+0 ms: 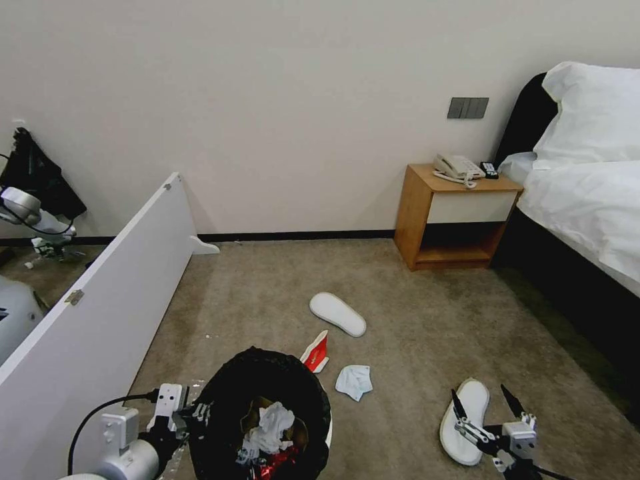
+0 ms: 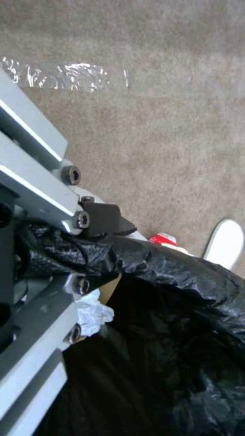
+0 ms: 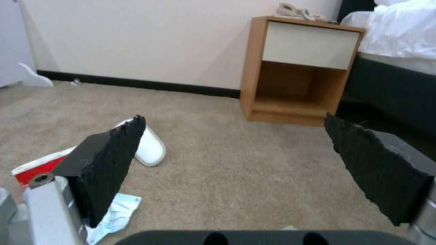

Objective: Pick up the trash bin, then pick up the garbage from the floor and place it into the trash bin.

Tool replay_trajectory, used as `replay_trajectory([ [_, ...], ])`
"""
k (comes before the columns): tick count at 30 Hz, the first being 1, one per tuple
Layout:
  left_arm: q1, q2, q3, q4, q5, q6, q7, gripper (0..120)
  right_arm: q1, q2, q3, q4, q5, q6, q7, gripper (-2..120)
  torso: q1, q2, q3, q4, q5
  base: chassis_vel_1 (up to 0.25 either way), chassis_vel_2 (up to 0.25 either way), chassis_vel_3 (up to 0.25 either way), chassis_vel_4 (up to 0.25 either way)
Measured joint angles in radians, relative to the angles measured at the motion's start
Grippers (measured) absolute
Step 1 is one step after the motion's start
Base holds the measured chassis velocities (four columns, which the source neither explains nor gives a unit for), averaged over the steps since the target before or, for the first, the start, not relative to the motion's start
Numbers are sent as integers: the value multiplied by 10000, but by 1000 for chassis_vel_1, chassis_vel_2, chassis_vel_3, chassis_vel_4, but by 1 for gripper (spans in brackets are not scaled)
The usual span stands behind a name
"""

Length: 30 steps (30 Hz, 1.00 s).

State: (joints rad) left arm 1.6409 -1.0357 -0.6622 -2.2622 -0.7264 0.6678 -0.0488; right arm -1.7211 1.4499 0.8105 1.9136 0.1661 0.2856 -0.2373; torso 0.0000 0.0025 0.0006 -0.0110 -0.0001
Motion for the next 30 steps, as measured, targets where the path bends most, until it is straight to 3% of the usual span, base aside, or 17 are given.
replay_trajectory([
  [5, -116, 290, 58, 56, -300, 89, -90, 3, 59, -250, -31, -157, 378, -24, -1, 100, 0, 0, 0, 4, 3, -36, 34, 33, -35],
  [9, -242, 417, 367, 122, -282, 139, -158, 3, 227, -479, -179, -511, 697, 137, -70, 100, 0, 0, 1, 3, 1, 0, 0, 0, 0],
  [15, -360, 460, 458, 117, -239, 167, -181, 3, 641, -405, -274, -784, 814, 270, -116, 100, 0, -1, 0, 4, 1, 0, 0, 0, 0],
  [20, -360, 838, 456, 73, -346, 183, -181, 3, 911, -256, -47, -1046, 793, 341, -119, 100, 0, -1, 0, 2, 1, 0, 0, 0, 0],
  [25, -303, 827, 441, -1, -371, 183, -168, 3, 913, -246, -27, -1168, 734, 429, -52, 100, 0, -2, 0, 1, 1, 0, 0, 0, 0],
  [30, -215, 653, 67, -230, -389, 181, -176, 3, 1027, -257, -98, -1098, 751, 357, 325, 100, 1, -2, 0, 2, 2, 0, 0, 0, 0],
])
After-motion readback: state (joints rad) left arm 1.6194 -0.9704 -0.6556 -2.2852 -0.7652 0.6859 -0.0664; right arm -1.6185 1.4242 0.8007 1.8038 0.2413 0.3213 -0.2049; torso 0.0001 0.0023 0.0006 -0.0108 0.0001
